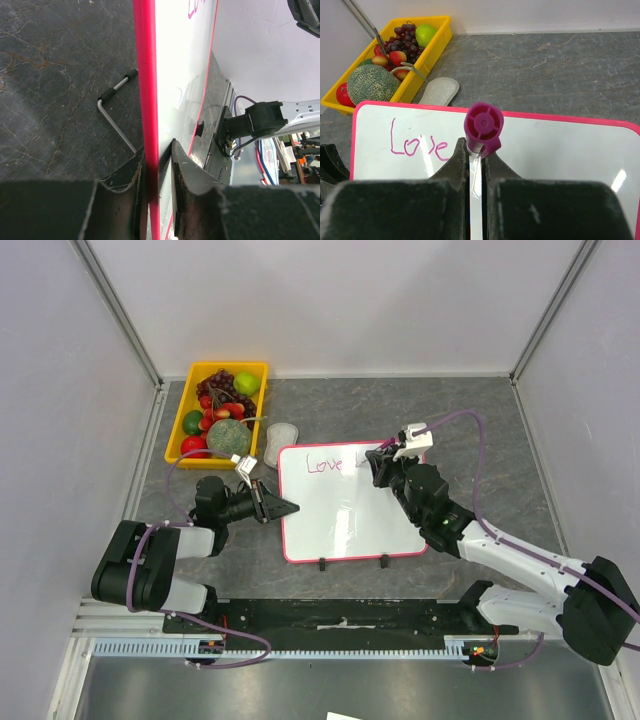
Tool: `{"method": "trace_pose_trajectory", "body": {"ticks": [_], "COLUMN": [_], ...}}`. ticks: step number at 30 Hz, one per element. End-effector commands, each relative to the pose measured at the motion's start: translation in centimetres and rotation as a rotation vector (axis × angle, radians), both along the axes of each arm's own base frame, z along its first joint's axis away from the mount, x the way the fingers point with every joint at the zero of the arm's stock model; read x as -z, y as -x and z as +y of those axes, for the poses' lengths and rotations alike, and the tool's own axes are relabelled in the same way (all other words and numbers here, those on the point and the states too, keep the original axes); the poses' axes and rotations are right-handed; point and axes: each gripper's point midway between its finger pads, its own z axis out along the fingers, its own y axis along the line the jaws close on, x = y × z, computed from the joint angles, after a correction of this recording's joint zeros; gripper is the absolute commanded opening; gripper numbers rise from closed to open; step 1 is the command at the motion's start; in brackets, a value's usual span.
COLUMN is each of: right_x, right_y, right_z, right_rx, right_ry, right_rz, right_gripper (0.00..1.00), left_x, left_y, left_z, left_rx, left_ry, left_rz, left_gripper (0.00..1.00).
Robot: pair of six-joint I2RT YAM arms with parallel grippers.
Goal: Write a sentence on the whiteboard
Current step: Write with the whiteboard marker on the whiteboard.
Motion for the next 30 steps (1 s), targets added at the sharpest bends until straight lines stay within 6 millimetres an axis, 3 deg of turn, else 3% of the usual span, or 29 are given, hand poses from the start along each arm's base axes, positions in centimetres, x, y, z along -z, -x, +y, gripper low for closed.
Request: {"method": "trace_pose_trajectory", "body": {"ticks": [1, 17, 30], "right_x": [-1.6, -2.7, 0.1], "right_y": [-1.0, -1.6, -0.7], "right_z": [-0.3, -1.2, -2.1], "right_rx": [0.044, 0.096, 0.088], "right_ry": [-0.033, -0.031, 0.009], "right_rz": [-0.037, -0.056, -0.001], "right_gripper": [0.0, 0.0, 0.0], "left_x": [0.1, 0.1, 0.1], "left_y": [-0.5, -0.5, -0.5], "left_z": [0.1, 0.1, 0.1], "left_rx": [-0.012, -0.012, -0.012], "left_ry": [-0.024, -0.025, -0.025], "left_rz": [-0.053, -0.056, -0.056], "left_gripper": [0.02, 0.02, 0.02]}}
